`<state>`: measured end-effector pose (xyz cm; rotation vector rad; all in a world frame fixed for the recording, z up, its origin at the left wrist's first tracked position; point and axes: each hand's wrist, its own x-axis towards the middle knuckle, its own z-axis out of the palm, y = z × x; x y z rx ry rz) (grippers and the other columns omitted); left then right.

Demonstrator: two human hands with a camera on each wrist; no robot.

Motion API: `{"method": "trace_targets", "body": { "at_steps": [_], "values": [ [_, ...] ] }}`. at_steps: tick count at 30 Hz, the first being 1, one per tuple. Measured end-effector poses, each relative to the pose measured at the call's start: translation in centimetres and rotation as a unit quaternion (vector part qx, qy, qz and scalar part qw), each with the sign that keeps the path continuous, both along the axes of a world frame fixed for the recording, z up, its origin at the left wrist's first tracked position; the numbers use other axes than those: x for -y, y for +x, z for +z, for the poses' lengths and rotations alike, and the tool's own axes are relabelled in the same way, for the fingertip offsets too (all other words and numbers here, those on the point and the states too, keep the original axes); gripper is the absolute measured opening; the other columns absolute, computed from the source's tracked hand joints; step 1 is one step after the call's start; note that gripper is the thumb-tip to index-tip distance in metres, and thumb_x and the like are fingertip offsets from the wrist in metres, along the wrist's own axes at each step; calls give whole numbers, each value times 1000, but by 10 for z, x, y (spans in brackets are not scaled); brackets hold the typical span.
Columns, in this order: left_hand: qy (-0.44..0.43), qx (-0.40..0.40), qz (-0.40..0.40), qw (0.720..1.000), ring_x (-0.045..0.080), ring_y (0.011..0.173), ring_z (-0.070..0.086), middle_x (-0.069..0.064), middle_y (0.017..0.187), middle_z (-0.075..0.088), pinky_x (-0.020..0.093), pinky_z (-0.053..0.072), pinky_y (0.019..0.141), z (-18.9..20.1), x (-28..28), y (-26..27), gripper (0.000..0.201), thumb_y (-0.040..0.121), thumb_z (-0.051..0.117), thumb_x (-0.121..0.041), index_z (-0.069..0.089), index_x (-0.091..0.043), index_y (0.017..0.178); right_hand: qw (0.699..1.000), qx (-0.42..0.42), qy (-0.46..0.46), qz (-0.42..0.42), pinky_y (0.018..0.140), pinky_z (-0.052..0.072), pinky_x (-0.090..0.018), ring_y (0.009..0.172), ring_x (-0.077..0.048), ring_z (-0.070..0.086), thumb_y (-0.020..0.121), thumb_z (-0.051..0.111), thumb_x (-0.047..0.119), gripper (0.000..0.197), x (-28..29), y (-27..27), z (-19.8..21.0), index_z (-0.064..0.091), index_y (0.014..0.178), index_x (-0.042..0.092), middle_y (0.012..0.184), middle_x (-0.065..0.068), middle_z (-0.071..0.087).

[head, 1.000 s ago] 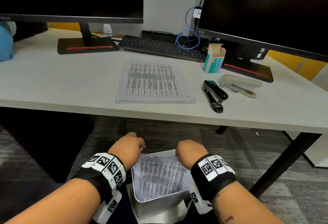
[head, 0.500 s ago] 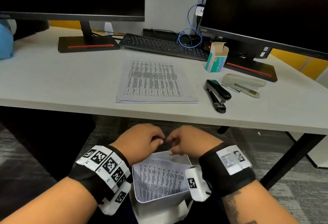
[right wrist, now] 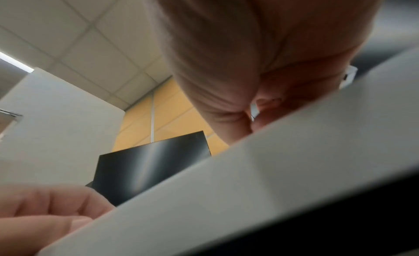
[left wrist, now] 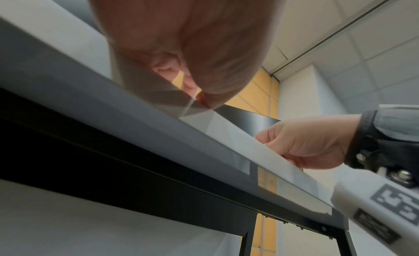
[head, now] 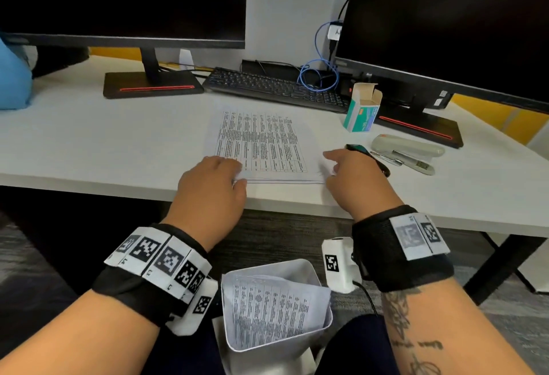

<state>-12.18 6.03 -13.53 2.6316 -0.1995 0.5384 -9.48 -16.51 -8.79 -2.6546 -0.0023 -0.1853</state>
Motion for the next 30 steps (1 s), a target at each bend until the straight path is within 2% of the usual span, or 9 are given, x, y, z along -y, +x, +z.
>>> {"method": "trace_targets", "body": {
  "at_steps": [5,10,13,15,17,21,24,27,30],
  "values": [
    [10,-15,8,1000,22,108,57,4,120,60,32,44,91,5,-3,-1,34,97,48,-31,60,-17,126,1000,-2,15,-15,92,48,-29,109,-23,61,91,48,-1,49,2,9,-3,58,132,24,124,-5,63],
    [10,-11,2,1000,21,102,59,3,114,62,32,46,88,6,-2,-2,31,97,48,-31,63,-17,121,991,3,128,-41,85,57,-46,93,-30,67,92,52,3,36,2,13,-9,65,120,21,106,-10,68],
    [11,-12,4,1000,21,101,59,1,113,62,32,47,86,8,-3,-2,30,97,49,-32,63,-19,120,990,-8,137,-41,88,55,-38,95,-28,66,93,50,1,39,3,13,-7,65,124,20,104,-6,67],
    [16,-17,6,1000,20,100,59,0,112,62,33,47,86,9,-3,-3,30,97,48,-33,63,-20,119,997,-14,68,-28,92,49,-29,105,-24,62,92,48,-1,44,4,13,-3,63,127,22,115,-3,64],
    [23,-22,6,999,20,99,60,-1,112,62,32,47,85,10,-3,-3,30,97,47,-34,63,-22,120,999,-25,17,-23,92,47,-27,111,-23,59,90,50,0,46,5,12,0,63,127,23,122,-3,63],
    [33,-23,7,999,20,96,60,-1,108,62,32,47,82,12,-4,-3,29,97,47,-35,63,-23,117,999,5,32,-19,72,40,-23,102,-25,64,91,54,9,26,8,11,-4,73,107,17,107,-6,69],
    [35,-18,5,999,19,96,59,-2,107,62,30,46,81,13,-5,-3,29,96,47,-36,64,-24,116,998,18,52,-20,70,39,-23,97,-26,65,91,55,11,22,9,8,-4,74,101,12,100,-8,71],
    [31,-20,7,999,17,98,59,-3,109,62,26,41,78,11,-6,-2,29,96,48,-37,63,-25,117,998,25,63,-9,71,39,-23,97,-26,64,92,53,9,22,10,11,-4,73,100,12,102,-8,70],
    [-12,-13,3,1000,21,109,54,2,116,59,28,39,86,10,-10,2,36,92,56,-39,60,-21,123,996,51,74,-10,72,35,-21,90,-19,57,97,49,8,21,8,13,-1,69,100,13,107,-9,66]
  ]
}}
